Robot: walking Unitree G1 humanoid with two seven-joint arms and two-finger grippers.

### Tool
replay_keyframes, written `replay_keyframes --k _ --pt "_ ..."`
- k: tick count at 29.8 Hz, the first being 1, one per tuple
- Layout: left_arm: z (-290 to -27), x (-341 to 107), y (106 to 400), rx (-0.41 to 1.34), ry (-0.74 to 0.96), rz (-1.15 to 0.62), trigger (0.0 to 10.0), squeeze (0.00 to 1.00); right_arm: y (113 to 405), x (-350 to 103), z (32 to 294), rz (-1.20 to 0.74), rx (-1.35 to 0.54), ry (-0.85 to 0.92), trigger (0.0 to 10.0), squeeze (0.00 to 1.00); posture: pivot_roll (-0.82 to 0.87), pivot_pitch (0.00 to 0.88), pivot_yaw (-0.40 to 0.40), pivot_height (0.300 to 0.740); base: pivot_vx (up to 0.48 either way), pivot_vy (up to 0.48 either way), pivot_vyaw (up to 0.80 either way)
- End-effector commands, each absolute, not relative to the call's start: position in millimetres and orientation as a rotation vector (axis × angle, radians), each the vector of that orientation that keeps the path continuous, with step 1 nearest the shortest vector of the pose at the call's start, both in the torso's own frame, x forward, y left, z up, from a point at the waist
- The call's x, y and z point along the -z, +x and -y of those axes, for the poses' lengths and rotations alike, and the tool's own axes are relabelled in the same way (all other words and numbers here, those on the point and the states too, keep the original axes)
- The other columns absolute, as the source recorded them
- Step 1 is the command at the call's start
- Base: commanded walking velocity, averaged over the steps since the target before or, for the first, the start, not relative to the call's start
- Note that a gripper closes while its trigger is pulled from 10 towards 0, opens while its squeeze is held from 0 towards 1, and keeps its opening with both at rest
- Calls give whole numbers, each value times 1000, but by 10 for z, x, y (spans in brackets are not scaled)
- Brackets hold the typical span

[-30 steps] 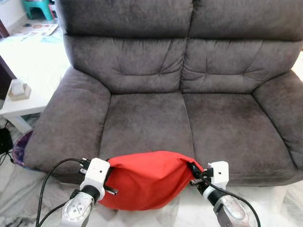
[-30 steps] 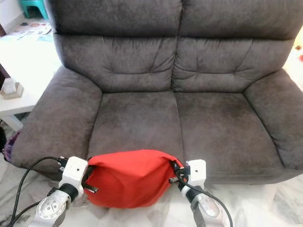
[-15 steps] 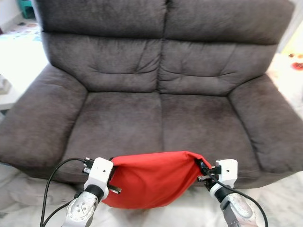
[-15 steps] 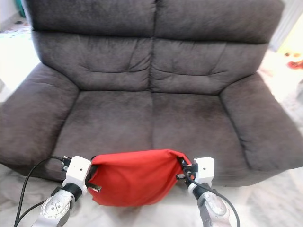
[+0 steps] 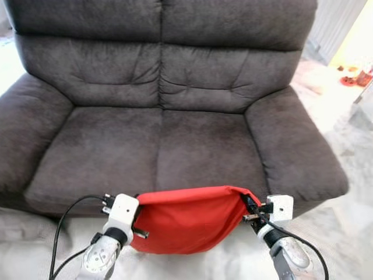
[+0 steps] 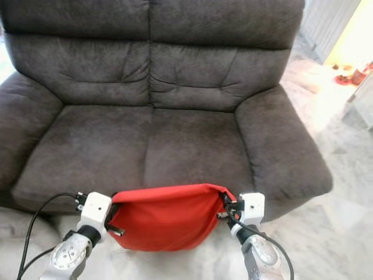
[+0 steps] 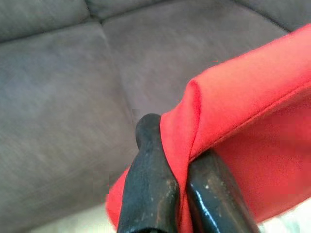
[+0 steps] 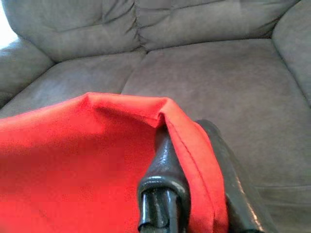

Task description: Move the pillow to the sofa from floor

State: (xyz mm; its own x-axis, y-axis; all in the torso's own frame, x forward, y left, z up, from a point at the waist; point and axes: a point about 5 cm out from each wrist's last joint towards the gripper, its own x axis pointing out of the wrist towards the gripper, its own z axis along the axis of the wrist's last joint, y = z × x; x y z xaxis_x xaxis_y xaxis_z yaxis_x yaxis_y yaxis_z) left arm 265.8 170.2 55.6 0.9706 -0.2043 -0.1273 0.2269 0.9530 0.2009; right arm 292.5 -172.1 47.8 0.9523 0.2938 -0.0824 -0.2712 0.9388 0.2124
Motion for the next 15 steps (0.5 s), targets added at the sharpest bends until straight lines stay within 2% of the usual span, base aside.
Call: replay_keyframes --k 1,4,15 --pt "-1707 -697 2706 213 217 -29 10000 0 2949 -591 1816 -44 -257 193 10000 0 67 152 -23 740 0 -472 0" --pt "-1711 -696 2709 212 219 -30 10000 0 2946 -589 1814 -42 -255 197 10000 0 67 151 -23 740 0 -472 0" --pt "-1753 -674 2678 197 186 -36 10000 0 2971 -628 1836 -5 -200 206 10000 0 66 125 -17 740 0 0 0"
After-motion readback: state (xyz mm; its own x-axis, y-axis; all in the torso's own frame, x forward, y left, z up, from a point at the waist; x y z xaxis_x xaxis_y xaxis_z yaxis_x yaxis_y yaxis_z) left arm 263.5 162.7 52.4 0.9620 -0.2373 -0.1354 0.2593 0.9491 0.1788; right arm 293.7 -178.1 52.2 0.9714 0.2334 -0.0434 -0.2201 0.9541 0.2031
